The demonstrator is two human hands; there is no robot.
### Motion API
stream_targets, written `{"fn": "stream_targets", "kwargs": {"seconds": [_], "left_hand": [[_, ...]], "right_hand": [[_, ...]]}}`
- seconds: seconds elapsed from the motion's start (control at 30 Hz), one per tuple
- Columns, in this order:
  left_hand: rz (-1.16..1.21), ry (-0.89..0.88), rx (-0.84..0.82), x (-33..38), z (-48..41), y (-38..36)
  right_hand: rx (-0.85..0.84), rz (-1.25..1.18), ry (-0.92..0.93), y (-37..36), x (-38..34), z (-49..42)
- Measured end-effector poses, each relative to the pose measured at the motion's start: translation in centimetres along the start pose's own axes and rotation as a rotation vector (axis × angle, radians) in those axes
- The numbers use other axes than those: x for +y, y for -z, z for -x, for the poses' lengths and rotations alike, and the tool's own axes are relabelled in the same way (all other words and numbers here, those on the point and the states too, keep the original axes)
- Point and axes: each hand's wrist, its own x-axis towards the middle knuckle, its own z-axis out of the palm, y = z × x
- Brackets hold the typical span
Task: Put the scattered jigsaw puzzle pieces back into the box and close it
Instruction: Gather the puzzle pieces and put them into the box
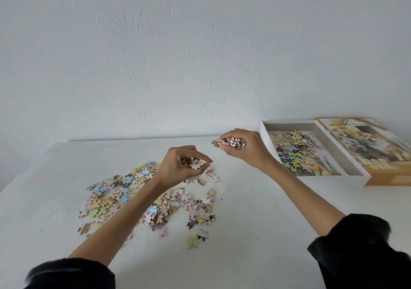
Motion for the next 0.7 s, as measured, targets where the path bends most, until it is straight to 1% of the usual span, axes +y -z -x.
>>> {"fn": "stream_targets", "kwargs": {"seconds": [0.13, 0.2, 0.43, 0.57, 0.7], "left_hand": [[0.037, -0.045, 0.003, 2.9, -3.6, -4.4], [0.048, -0.059, 0.003, 4.1, -5.4, -6.7], [0.099, -0.119, -0.027, 7.7, -11.6, -15.1], [0.135, -0.096, -0.059, 9.1, -14.4, -19.3], [0.107, -0.071, -0.106, 8.9, -16.4, -22.9]], "right_hand": [[0.057, 0.067, 0.007, 5.9, 1.9, 0.2], [0.075, 0.087, -0.018, 8.6, 3.1, 0.4], [0.080, 0.163, -0.051, 16.8, 8.1, 0.4], [0.072, 0.174, -0.068, 19.8, 11.8, -0.2], [0.007, 0.203, -0.125, 20.6, 15.7, -1.0]]}}
